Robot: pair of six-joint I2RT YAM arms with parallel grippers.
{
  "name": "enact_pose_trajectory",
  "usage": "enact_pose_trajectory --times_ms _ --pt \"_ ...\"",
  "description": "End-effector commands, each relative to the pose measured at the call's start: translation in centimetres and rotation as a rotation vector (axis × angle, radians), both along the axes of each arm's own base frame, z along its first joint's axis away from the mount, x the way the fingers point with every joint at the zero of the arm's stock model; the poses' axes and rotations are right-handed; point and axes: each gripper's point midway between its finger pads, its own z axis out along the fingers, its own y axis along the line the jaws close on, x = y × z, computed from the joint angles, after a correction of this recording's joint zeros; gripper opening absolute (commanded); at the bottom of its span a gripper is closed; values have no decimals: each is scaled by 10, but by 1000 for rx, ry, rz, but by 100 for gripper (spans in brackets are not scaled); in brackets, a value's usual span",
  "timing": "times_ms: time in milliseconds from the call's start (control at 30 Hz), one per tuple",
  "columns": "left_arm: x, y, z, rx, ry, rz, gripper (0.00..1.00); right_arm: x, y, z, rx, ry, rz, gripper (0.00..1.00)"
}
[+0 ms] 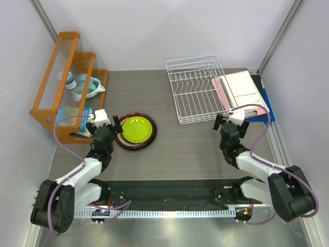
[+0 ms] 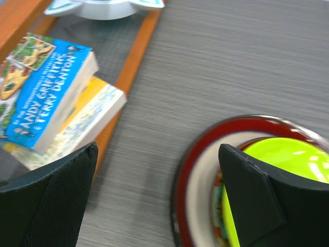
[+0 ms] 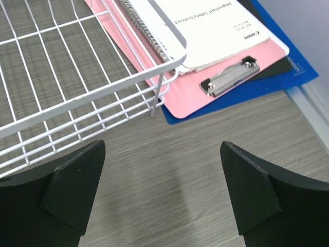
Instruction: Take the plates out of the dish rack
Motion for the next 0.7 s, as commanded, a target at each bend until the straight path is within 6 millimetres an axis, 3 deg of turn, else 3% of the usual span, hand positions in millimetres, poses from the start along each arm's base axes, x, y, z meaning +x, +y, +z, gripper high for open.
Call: enact_pose_trajectory --times_ms 0,33,167,200,233,333,400,533,667 --pt "0 28 -1 73 -86 84 99 18 -2 27 -28 -110 1 100" --pt "4 27 10 53 -161 77 99 21 -4 27 -24 -122 7 100" --pt "15 23 -4 82 -169 11 100 29 -6 21 -30 -141 30 100" --pt "18 21 3 83 -212 5 100 29 -10 11 -49 -110 22 100" --pt "18 21 -11 103 -177 -3 99 32 -13 12 -51 -120 14 100" --pt "29 8 -19 123 -166 -79 100 33 -23 3 -59 -113 -2 100" --pt "30 13 -22 119 -163 -45 99 30 -29 -8 -58 -108 -5 100" --pt "31 11 -26 125 -144 -61 99 28 -26 4 -67 -185 38 100" --pt "30 11 -25 120 -150 -57 99 32 -26 -7 -83 -153 44 100"
